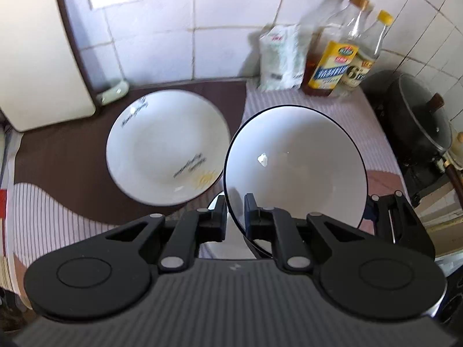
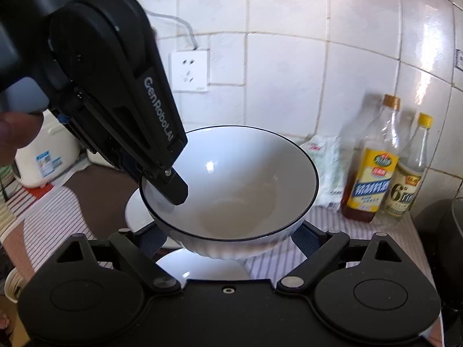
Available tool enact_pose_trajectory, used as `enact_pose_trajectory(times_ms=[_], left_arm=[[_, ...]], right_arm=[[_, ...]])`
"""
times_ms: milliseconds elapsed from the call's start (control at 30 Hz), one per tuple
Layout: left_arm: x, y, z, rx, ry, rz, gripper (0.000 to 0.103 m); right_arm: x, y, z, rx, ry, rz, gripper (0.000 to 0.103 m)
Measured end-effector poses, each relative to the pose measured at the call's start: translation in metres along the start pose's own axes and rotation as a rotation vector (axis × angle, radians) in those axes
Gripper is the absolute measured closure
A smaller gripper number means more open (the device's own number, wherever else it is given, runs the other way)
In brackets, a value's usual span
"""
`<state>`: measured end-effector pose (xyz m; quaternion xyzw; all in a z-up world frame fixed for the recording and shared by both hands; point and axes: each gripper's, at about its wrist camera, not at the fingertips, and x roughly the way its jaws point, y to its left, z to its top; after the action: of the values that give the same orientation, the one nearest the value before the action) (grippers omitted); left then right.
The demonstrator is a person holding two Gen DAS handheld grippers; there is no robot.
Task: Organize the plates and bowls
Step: 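Carry the bowl with the left gripper over the two stacked bowls, then lower the bowl into the stacked bowls and open the left gripper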
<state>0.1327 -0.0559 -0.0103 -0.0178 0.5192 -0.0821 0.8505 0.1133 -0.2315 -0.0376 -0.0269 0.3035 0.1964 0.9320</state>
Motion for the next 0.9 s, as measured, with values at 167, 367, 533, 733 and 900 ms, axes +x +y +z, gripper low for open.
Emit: enact_pose_trajectory(times_ms=[167,367,533,733,900], left_arm=[[0.016,0.011,-0.018,-0.026,0.051,0.001,0.093],[0.044,0.009,-0.029,-0.033,0.101,0.019,0.093],[0.057,0.007,-0.027,-0.021,0.119,0.025,0.093],[0.077,0.017,-0.027,-0.058,0.168,0.006,0.093],[0.085,0.019,-0.028,-0.051,0.182,-0.003,0.092]], right_arm=[[0.0,0.017,-0.019,0.012,0.052,0.031,0.009],[0.016,0.016,-0.038,0.01,0.132,0.048,0.009],[0.023,0.012,-0.041,-0.005,0.183,0.064,0.008],[0.036,0.006,-0.04,-0.021,0.258,0.123,0.008],[0.038,0.01,-0.045,-0.056,0.256,0.101,0.007]])
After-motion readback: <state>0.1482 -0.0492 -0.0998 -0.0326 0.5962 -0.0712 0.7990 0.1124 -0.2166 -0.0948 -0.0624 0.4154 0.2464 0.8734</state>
